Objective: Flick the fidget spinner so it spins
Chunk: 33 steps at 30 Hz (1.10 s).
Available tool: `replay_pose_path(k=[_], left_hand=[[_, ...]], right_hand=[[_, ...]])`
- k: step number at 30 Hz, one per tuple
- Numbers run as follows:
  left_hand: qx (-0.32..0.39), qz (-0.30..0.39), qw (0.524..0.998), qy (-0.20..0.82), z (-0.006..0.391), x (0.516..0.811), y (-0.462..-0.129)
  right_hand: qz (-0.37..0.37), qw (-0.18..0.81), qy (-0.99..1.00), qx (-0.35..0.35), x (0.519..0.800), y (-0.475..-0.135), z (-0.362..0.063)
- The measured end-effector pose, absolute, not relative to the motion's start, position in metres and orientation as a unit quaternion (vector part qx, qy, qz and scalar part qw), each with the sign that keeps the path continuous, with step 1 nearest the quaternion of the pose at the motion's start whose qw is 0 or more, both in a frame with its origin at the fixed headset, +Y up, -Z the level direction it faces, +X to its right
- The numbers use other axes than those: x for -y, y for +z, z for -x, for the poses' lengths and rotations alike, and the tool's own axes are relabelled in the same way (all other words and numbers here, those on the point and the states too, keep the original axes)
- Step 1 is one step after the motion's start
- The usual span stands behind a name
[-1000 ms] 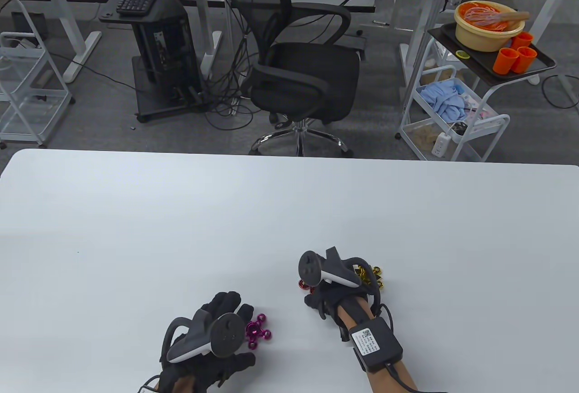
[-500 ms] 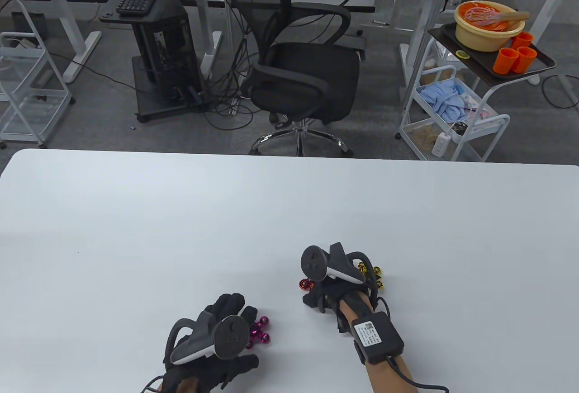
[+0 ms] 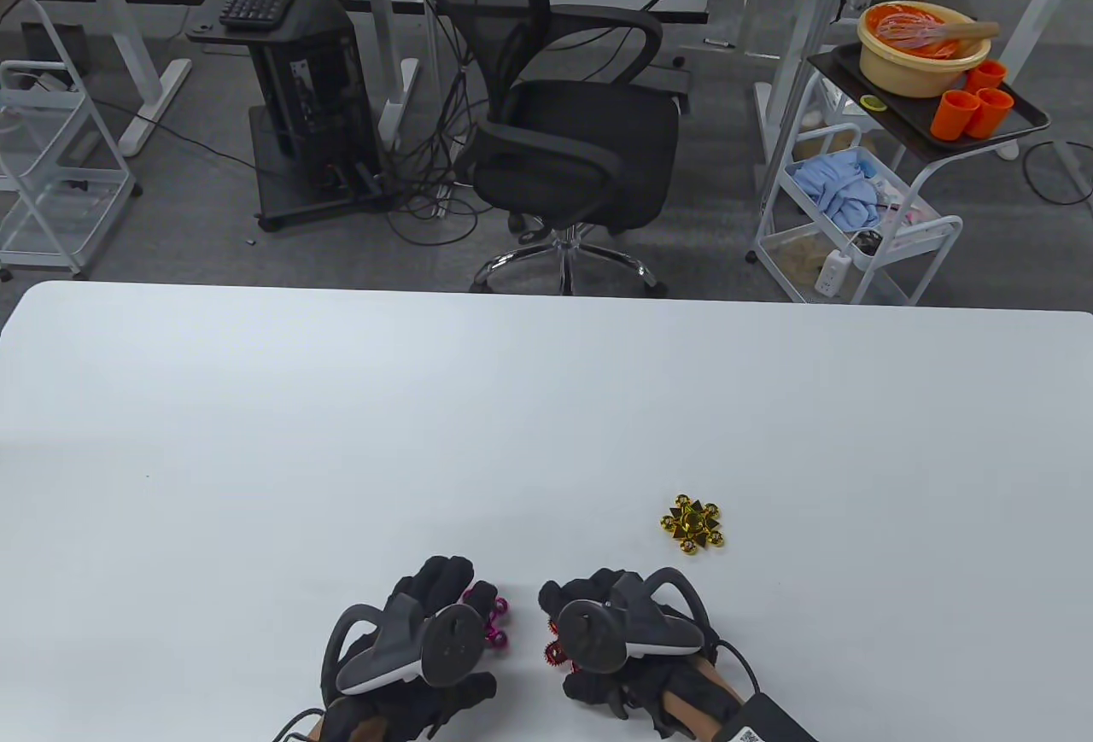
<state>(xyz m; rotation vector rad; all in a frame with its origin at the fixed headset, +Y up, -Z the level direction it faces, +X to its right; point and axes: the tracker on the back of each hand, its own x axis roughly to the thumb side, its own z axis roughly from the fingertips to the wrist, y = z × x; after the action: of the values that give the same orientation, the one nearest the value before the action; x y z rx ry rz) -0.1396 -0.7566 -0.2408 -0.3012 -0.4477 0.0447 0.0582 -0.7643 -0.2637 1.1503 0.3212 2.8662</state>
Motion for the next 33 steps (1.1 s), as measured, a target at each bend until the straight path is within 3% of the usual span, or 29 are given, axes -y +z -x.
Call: replay_pose_path(k=[11, 24, 33], left_hand=[[0.225, 0.147, 0.963, 0.014, 0.137, 0.758, -0.239], [0.252, 0.15, 0.956, -0.004, 0.119, 0.763, -0.231], [0.321, 0.171, 0.93, -0.049, 0.078, 0.779, -0.213]], right_hand=[[-0.415, -0.005, 0.901, -0.127, 0.777, -0.249, -0.047], [-0.406, -0.01, 0.902, -0.146, 0.778, -0.249, -0.05], [-0.33, -0.013, 0.937, -0.113, 0.758, -0.25, -0.088]])
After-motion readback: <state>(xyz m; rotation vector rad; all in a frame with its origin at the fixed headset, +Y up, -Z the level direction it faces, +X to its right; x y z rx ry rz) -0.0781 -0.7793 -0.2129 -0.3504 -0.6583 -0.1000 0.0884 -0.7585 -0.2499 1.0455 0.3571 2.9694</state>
